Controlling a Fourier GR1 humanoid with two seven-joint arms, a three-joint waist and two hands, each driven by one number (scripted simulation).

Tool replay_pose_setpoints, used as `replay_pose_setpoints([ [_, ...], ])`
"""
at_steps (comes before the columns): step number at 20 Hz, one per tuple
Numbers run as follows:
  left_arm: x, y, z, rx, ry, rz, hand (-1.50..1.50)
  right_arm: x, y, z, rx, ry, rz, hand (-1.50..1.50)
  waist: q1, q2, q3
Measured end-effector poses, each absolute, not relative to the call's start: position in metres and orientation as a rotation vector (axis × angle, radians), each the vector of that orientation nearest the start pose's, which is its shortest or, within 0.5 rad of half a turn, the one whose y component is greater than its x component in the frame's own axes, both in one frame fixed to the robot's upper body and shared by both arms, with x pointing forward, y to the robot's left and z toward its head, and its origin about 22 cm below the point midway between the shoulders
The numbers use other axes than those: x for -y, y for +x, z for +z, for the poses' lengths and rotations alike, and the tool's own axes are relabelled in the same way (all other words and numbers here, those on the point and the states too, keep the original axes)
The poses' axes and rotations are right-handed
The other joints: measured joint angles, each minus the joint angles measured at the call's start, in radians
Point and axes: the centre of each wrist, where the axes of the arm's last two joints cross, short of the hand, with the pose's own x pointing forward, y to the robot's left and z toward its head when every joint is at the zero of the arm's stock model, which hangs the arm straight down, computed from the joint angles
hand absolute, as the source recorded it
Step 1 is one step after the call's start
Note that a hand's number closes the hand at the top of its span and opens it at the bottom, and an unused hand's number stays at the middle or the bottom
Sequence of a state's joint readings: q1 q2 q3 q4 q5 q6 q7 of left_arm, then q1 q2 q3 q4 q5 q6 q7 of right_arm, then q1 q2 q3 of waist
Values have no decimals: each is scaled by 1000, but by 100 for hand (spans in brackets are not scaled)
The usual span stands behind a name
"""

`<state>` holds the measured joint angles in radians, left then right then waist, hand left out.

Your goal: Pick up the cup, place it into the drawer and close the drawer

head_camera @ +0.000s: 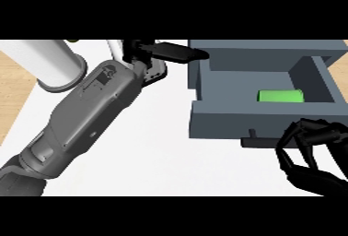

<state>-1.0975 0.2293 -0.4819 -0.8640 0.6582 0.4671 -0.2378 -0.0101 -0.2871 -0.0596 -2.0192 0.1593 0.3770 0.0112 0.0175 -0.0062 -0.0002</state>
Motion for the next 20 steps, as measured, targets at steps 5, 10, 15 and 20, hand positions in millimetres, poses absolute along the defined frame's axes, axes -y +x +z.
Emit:
replay_pose_setpoints([
  [5, -121, 405, 154, 1923, -141, -72, -150, 258, 239, 107, 1844, -270, 786, 150, 12, 1, 0],
  [10, -158, 393, 139, 1918, -140, -51, -150, 241, 258, 83, 1778, -389, 973, 150, 20, 4, 0],
  [15, -188, 376, 130, 1908, -135, -37, -150, 229, 282, 54, 1690, -520, 1148, 150, 28, 6, 0],
  [20, -223, 359, 118, 1909, -133, -21, -150, 213, 312, 29, 1635, -601, 1270, 150, 23, 8, 1],
])
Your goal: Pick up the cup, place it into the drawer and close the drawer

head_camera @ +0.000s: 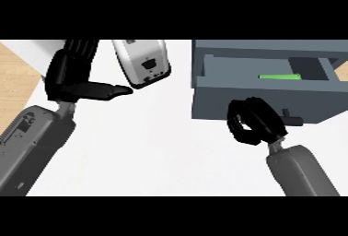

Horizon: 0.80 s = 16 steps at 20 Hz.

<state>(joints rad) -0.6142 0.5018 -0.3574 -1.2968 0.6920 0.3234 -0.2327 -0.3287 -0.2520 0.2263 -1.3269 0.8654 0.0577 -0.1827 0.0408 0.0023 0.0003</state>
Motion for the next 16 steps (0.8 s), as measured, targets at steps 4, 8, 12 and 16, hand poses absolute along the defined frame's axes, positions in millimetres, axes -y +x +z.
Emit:
replay_pose_setpoints([
  [4, -250, 351, 119, 1913, -129, -12, -150, 210, 343, 11, 1608, -626, 1284, 150, -2, 3, 0],
  [8, -266, 341, 109, 1909, -131, -8, -150, 208, 373, 5, 1607, -628, 1289, 150, -1, 2, -2],
  [12, -275, 339, 108, 1914, -132, -9, -150, 213, 398, 8, 1588, -612, 1282, 150, 9, 5, -2],
  [16, -279, 337, 110, 1920, -145, -20, -150, 220, 411, 10, 1569, -583, 1262, 150, 22, 7, -3],
])
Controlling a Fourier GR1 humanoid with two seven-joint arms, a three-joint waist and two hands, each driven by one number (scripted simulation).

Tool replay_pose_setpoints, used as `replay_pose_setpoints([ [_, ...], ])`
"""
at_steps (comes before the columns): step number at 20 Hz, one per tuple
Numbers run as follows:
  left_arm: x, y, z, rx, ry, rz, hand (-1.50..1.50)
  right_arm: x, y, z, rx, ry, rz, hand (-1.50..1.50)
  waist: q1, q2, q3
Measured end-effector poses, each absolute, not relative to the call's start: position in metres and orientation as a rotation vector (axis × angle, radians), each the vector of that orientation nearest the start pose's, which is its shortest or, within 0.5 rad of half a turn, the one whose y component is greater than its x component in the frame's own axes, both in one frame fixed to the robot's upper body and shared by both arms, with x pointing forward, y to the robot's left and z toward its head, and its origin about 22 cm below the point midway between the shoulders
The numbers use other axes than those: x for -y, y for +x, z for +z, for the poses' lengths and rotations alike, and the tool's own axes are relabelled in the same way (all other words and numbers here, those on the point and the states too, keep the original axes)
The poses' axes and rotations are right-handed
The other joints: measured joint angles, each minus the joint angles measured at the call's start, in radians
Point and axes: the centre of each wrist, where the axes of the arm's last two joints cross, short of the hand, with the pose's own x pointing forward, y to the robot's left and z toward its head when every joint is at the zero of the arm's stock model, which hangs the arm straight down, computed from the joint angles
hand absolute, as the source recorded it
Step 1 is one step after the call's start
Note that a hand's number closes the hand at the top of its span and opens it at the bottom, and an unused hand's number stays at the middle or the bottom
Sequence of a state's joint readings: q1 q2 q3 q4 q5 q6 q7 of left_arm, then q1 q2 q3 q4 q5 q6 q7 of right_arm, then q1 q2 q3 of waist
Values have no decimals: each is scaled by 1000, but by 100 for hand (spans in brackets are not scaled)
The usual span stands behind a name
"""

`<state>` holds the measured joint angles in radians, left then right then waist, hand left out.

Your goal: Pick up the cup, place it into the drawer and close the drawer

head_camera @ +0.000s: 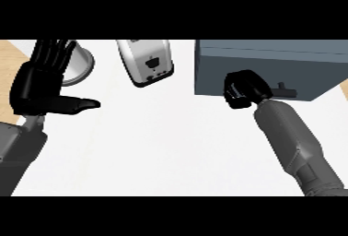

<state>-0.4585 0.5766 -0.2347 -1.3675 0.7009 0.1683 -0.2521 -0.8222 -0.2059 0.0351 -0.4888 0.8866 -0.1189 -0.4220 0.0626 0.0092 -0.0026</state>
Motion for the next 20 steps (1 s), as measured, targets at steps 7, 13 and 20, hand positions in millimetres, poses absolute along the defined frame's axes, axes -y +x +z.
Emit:
replay_pose_setpoints([
  [7, -276, 331, 99, 1905, -194, -35, -150, 235, 416, 10, 1563, -480, 1274, 150, 17, -6, -5],
  [13, -275, 330, 93, 1900, -234, -46, -150, 246, 417, 11, 1598, -398, 1272, 150, 25, -3, -7],
  [20, -273, 329, 88, 1890, -262, -56, -150, 254, 416, 11, 1641, -331, 1217, 150, 34, 0, -6],
])
